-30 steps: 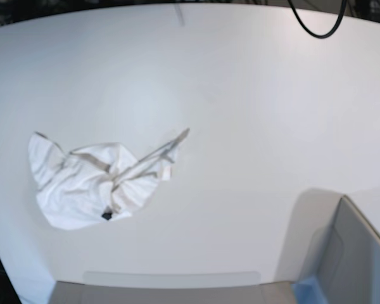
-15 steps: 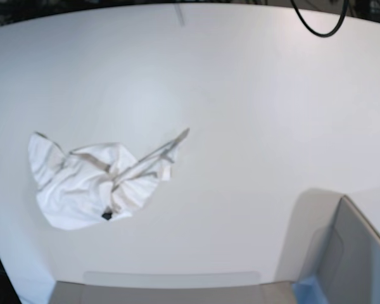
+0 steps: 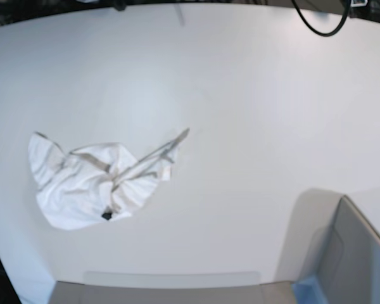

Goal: Layout the t-shirt on the table in an organized manner, then fold the t-shirt properly

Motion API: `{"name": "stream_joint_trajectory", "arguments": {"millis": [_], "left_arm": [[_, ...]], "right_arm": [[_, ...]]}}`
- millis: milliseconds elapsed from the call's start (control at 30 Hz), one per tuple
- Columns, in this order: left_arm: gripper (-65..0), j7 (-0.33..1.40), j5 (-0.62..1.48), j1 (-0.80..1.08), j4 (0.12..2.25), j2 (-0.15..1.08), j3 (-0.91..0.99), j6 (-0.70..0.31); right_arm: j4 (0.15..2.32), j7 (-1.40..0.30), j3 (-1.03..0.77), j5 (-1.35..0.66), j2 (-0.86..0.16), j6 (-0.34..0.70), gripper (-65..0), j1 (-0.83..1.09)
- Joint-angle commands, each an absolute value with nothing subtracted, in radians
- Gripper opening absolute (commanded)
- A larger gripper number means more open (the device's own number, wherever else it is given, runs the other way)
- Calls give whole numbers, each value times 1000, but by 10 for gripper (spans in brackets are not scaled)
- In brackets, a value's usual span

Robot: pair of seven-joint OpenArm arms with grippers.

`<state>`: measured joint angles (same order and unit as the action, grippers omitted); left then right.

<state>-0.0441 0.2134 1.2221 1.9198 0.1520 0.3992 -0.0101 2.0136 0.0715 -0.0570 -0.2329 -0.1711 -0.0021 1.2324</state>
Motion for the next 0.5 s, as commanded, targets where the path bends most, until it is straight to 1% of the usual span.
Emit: {"name": "stream_joint_trajectory", "arguments": {"millis": [0, 267, 467], "left_arm": [[-650, -67, 219, 1242, 1949, 153, 410, -1], [-650, -67, 219, 1241, 2035, 153, 389, -1], [-649, -73, 217, 1231, 2038, 153, 295, -1]], "right_arm": [[2041, 97, -59, -234, -173, 5, -649, 1250], [2058, 97, -61, -232, -176, 5, -649, 1221], [2060, 97, -77, -232, -177, 7, -647, 1185]]}}
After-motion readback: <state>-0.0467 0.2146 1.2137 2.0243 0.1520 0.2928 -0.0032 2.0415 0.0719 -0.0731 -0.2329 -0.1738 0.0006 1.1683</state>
